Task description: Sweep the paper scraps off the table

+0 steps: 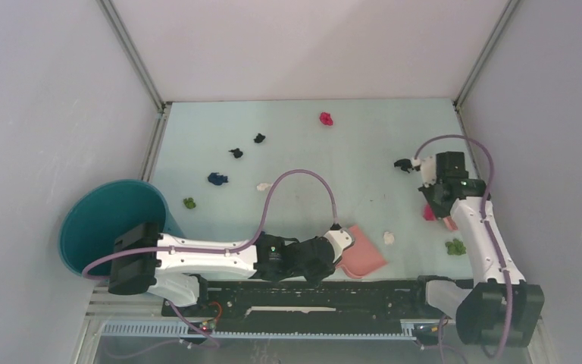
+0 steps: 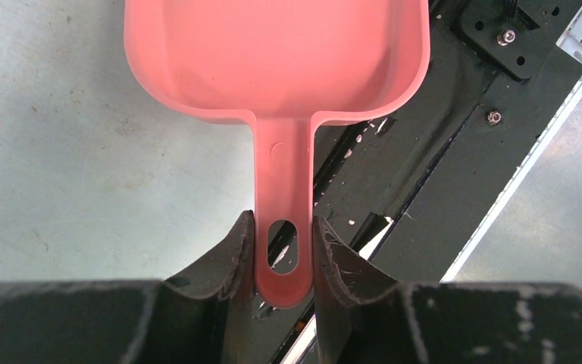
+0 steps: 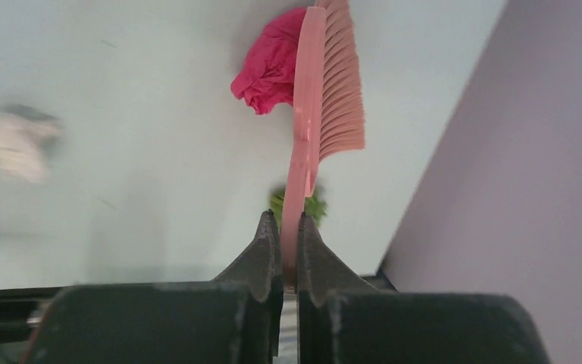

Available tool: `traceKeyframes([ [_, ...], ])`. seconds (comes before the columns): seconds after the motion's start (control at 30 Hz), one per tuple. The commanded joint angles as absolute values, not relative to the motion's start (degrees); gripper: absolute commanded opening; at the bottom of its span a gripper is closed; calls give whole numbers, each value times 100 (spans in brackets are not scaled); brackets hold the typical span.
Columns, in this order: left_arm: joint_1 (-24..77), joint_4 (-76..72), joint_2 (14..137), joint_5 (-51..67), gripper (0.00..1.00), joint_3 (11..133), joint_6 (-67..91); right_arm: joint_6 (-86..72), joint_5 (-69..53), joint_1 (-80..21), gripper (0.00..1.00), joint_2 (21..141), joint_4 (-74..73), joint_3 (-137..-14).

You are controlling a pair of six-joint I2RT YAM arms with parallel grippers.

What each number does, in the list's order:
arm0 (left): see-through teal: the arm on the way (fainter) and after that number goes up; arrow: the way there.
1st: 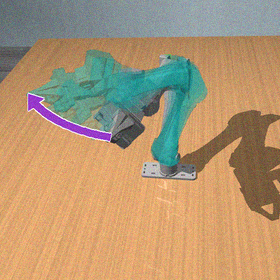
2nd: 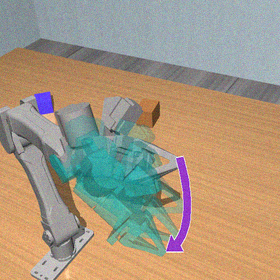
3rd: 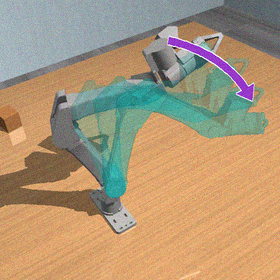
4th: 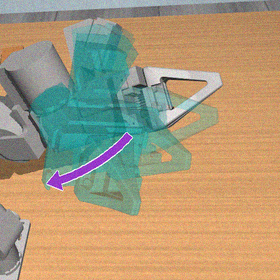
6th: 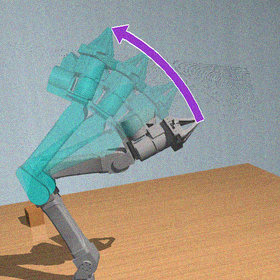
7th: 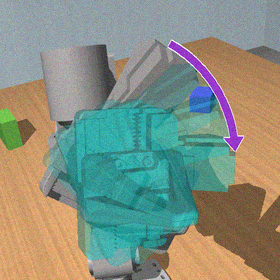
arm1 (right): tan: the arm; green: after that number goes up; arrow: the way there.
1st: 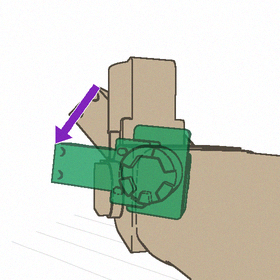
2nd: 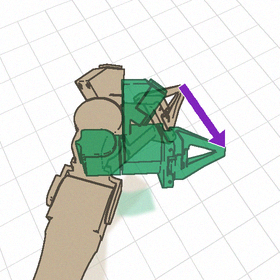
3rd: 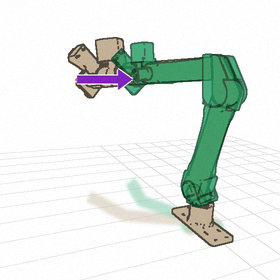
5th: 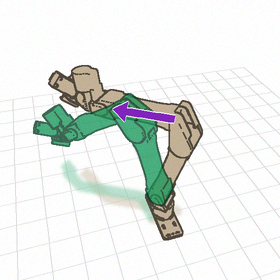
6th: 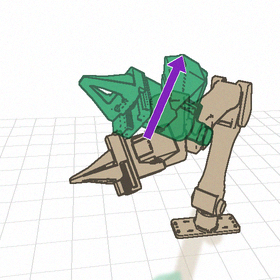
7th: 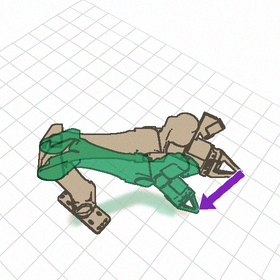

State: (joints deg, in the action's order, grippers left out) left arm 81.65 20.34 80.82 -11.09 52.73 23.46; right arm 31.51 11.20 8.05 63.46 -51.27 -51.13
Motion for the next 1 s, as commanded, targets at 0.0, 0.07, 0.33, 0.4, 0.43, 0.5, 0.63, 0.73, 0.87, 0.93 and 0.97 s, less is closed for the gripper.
traceKeyframes([
  [0.0, 8226, 1916, 7988, -1043, 0, 5444, 2325, 1983, -76, -355, 0, 6450, -5285, -5647],
  [0.07, 8244, 1923, 7973, -1053, 0, 5429, 2337, 1773, -427, -649, 0, 6498, -5429, -5998],
  [0.33, 8272, 2032, 7879, -1072, 0, 5362, 2356, 1636, -696, -1002, 0, 6316, -6193, -6921],
  [0.4, 8278, 2020, 7896, -1065, 0, 5361, 2350, 1787, -377, -926, 0, 6041, -6369, -6929],
  [0.43, 8276, 2007, 7924, -1045, 0, 5377, 2333, 1879, -246, -795, 0, 5930, -6466, -6923],
  [0.5, 8271, 1995, 8008, -1000, 0, 5438, 2277, 2138, 60, -459, 0, 5731, -6629, -6899],
  [0.63, 8276, 1988, 8218, -877, 0, 5609, 2160, 2900, 1049, 487, 0, 5330, -6632, -6576],
  [0.73, 8279, 1986, 8309, -774, 0, 5695, 2102, 3542, 1145, 1357, 0, 5051, -6470, -6244],
  [0.87, 8287, 1995, 8321, -703, 0, 5698, 2074, 4110, 990, 2310, 0, 4871, -6128, -5701],
  [0.93, 8289, 2025, 8323, -703, 0, 5703, 2088, 4269, 901, 2619, 0, 4966, -5991, -5443],
  [0.97, 8290, 2049, 8323, -693, 0, 5711, 2103, 4275, 864, 2682, 0, 5045, -5986, -5361],
])
